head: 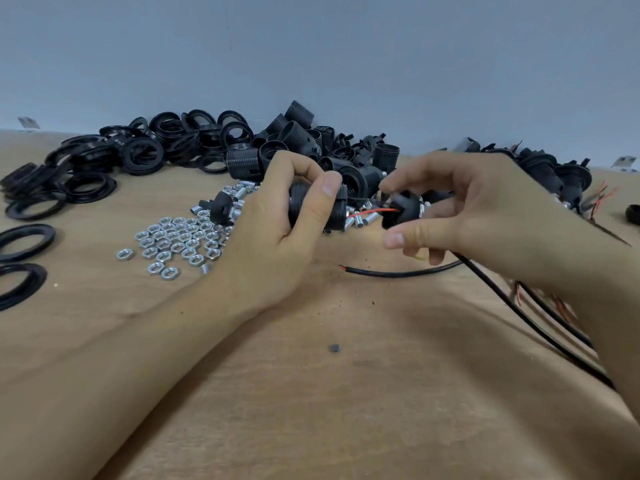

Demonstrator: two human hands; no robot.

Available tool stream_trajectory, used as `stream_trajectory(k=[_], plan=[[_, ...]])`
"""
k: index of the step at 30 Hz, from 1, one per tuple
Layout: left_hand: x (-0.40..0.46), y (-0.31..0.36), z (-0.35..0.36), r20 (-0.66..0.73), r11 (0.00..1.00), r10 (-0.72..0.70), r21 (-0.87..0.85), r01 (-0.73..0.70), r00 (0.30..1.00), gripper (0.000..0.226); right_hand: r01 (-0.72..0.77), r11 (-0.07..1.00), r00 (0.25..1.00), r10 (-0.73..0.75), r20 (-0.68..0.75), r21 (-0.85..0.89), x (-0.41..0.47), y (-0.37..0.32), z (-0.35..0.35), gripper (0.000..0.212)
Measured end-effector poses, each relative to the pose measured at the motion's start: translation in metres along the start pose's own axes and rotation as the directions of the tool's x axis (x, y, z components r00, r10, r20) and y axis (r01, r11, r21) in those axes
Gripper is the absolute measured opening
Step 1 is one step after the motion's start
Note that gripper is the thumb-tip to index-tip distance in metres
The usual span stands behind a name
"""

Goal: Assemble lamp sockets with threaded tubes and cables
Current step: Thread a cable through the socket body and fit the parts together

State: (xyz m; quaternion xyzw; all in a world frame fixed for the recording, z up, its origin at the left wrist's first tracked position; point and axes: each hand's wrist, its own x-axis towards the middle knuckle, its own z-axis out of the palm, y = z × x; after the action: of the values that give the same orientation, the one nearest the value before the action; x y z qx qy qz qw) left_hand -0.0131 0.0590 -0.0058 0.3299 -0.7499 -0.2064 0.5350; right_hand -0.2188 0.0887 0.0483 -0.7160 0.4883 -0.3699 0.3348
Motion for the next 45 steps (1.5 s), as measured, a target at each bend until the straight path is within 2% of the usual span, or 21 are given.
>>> stream_trajectory(k=[3, 6, 9, 16, 19, 21, 25, 27, 29, 31, 32, 33, 35, 36, 40, 43, 45], plan=[[-0.002, 0.003, 0.001, 0.07, 0.999, 0.04, -0.024, -0.039, 0.997, 0.011, 0.065, 0.978, 0.996, -0.077, -0.054, -0.197, 0.001, 0.0, 0.014, 0.044], [-0.003, 0.002, 0.001, 0.098, 0.997, 0.044, -0.062, -0.038, 0.994, 0.012, 0.095, 0.967, 0.987, -0.122, -0.104, -0.236, 0.001, 0.0, 0.021, 0.041], [-0.004, 0.002, 0.004, 0.077, 0.993, -0.009, -0.115, 0.018, 0.997, 0.012, 0.137, 0.937, 0.974, -0.186, -0.127, -0.323, 0.0, 0.0, 0.027, 0.043], [-0.007, 0.004, 0.006, 0.085, 0.993, -0.023, -0.116, 0.033, 0.996, 0.014, 0.09, 0.934, 0.978, -0.149, -0.149, -0.345, 0.0, 0.001, 0.035, 0.044], [-0.005, 0.006, 0.006, 0.069, 0.995, 0.042, -0.098, -0.035, 0.997, 0.014, 0.114, 0.944, 0.976, -0.165, -0.145, -0.31, -0.001, -0.001, 0.04, 0.043], [-0.005, 0.008, 0.004, 0.07, 0.995, 0.071, -0.076, -0.065, 0.995, 0.014, 0.121, 0.959, 0.981, -0.155, -0.115, -0.257, -0.003, -0.004, 0.038, 0.052], [-0.003, 0.01, 0.0, 0.075, 0.991, 0.009, -0.131, 0.001, 0.997, 0.011, 0.13, 0.973, 0.988, -0.144, -0.061, -0.192, -0.003, -0.003, 0.032, 0.057], [0.0, 0.01, -0.003, 0.066, 0.937, -0.101, -0.329, 0.118, 0.993, 0.026, 0.145, 0.961, 0.98, -0.173, -0.101, -0.237, -0.002, -0.001, 0.033, 0.06], [0.004, 0.007, -0.004, 0.108, 0.778, -0.24, -0.573, 0.258, 0.965, 0.045, 0.168, 0.942, 0.958, -0.226, -0.178, -0.291, -0.002, 0.0, 0.035, 0.056], [0.007, 0.005, -0.004, 0.189, 0.598, -0.326, -0.717, 0.357, 0.926, 0.044, 0.209, 0.924, 0.929, -0.29, -0.23, -0.32, -0.002, 0.0, 0.038, 0.049], [0.007, 0.004, -0.003, 0.211, 0.592, -0.335, -0.711, 0.38, 0.918, 0.04, 0.238, 0.905, 0.911, -0.334, -0.242, -0.353, -0.003, 0.0, 0.039, 0.045], [0.006, 0.003, -0.002, 0.208, 0.659, -0.33, -0.648, 0.383, 0.921, 0.038, 0.268, 0.88, 0.89, -0.382, -0.248, -0.392, -0.004, 0.0, 0.041, 0.04], [0.0, 0.0, -0.001, 0.163, 0.858, -0.282, -0.398, 0.325, 0.945, 0.044, 0.309, 0.842, 0.854, -0.45, -0.262, -0.442, -0.004, 0.001, 0.042, 0.036], [-0.001, 0.0, -0.001, 0.148, 0.91, -0.245, -0.305, 0.28, 0.958, 0.049, 0.313, 0.836, 0.846, -0.461, -0.268, -0.45, -0.004, 0.001, 0.042, 0.038], [0.002, 0.004, -0.002, -0.008, 0.939, -0.176, -0.303, 0.165, 0.984, 0.061, 0.308, 0.852, 0.846, -0.448, -0.287, -0.423, -0.006, -0.001, 0.042, 0.045], [0.004, 0.009, 0.0, -0.046, 0.872, -0.279, -0.431, 0.233, 0.959, 0.068, 0.334, 0.808, 0.821, -0.503, -0.272, -0.485, -0.007, -0.006, 0.047, 0.042], [0.005, 0.01, 0.002, -0.106, 0.872, -0.333, -0.412, 0.263, 0.937, 0.067, 0.357, 0.765, 0.793, -0.552, -0.259, -0.536, -0.006, -0.005, 0.051, 0.036]])
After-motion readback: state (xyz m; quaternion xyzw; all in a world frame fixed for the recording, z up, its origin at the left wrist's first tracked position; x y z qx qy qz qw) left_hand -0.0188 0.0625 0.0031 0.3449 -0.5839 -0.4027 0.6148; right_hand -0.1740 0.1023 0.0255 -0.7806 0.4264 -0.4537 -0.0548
